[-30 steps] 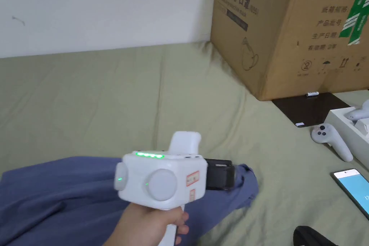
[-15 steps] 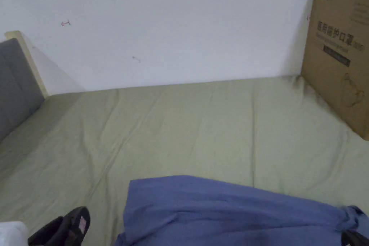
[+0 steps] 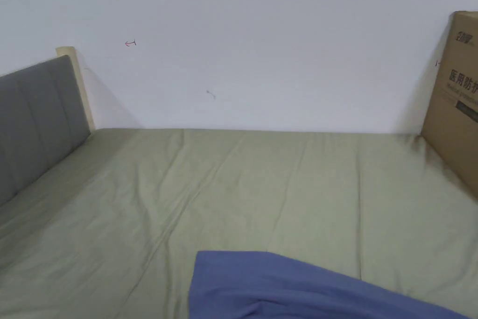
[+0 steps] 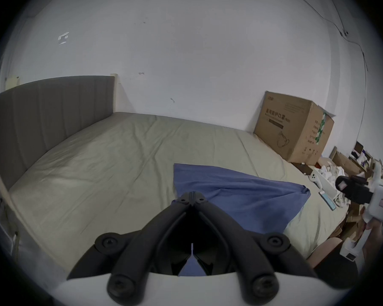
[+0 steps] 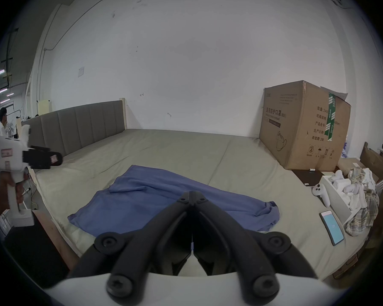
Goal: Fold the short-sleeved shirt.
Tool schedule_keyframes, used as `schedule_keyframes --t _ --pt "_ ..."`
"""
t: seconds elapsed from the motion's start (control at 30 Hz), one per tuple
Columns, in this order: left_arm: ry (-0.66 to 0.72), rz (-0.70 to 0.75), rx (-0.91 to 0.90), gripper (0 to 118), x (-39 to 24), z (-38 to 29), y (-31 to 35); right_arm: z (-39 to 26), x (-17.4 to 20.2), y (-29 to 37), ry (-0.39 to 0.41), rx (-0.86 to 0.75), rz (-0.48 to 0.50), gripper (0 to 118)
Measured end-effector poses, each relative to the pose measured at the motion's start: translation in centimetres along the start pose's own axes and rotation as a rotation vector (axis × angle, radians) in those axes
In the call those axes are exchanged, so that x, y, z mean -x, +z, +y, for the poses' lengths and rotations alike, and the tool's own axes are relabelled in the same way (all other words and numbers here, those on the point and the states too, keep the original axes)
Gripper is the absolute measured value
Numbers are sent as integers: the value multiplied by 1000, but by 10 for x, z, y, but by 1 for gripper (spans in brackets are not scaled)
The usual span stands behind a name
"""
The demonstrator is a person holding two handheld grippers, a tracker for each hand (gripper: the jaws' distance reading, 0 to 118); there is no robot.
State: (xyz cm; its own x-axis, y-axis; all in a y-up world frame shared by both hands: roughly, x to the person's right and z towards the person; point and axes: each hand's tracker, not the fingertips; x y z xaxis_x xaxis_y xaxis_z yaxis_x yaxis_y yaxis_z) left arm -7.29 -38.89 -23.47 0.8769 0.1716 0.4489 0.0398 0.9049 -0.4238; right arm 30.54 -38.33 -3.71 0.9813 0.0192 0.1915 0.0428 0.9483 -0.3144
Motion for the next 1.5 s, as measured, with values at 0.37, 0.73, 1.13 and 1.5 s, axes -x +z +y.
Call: schedule_keyframes --t 0.37,0.73,1.13,1.5 --pt "-79 2 333 102 27 66 -305 -3 -26 -47 -7 66 -30 0" --pt "-181 119 428 79 15 14 -378 -9 -43 -76 -16 102 -36 0" --pt "-147 -20 194 4 -12 65 -298 -14 -103 -46 -6 208 -153 0" --pt "-94 -15 147 4 3 97 -271 -75 -231 -159 -352 528 -166 95"
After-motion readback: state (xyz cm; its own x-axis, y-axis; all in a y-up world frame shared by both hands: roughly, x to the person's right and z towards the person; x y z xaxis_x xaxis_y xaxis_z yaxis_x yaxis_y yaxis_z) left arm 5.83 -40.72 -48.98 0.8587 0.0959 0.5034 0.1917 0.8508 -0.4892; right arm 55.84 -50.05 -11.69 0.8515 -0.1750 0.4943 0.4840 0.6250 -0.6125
